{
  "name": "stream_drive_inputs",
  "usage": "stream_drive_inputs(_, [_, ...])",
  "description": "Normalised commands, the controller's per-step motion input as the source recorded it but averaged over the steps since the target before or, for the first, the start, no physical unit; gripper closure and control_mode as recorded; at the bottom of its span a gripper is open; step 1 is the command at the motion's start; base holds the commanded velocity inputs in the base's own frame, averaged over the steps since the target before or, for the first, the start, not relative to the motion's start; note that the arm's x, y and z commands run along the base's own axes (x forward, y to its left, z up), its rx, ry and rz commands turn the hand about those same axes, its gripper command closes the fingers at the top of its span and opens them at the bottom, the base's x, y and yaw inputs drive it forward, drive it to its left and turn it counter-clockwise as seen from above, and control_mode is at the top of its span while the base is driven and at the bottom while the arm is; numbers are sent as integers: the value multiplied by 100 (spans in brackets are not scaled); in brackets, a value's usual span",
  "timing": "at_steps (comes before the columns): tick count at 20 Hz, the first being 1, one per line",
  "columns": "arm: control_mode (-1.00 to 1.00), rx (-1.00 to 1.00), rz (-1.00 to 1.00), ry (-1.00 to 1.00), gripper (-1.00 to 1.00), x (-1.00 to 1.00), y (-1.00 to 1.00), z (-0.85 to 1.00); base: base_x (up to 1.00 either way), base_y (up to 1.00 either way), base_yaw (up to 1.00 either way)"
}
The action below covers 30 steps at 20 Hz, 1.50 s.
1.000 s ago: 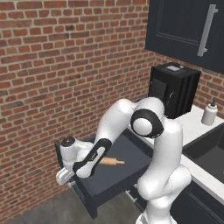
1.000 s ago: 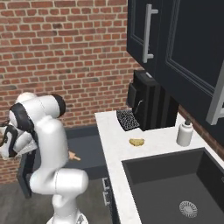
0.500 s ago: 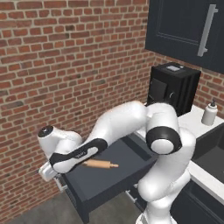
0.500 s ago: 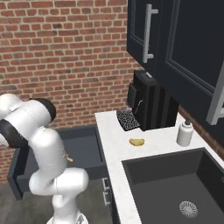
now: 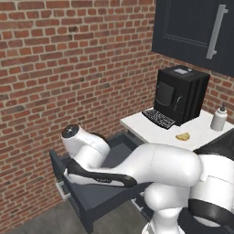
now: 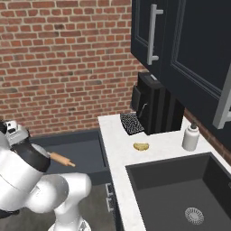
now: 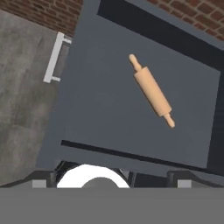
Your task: Pick the rolling pin from the drawer and place it on the counter.
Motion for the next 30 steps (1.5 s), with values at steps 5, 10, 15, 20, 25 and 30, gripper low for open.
stream_drive_inputs(5, [-100,5,12,12,-100,34,-75,20,0,0,0])
stream_drive_inputs(10, [-100,4,14,32,-100,59,-22,2,0,0,0])
stream_drive_inputs(15, [-100,-1,15,34,-100,50,14,-16,0,0,0])
stream_drive_inputs(20, [-100,-4,8,20,-100,52,2,-4,0,0,0])
stream_drive_inputs(25, [-100,-4,0,6,-100,11,3,0,0,0,0])
stream_drive_inputs(30, [-100,-2,2,0,-100,0,0,-24,0,0,0])
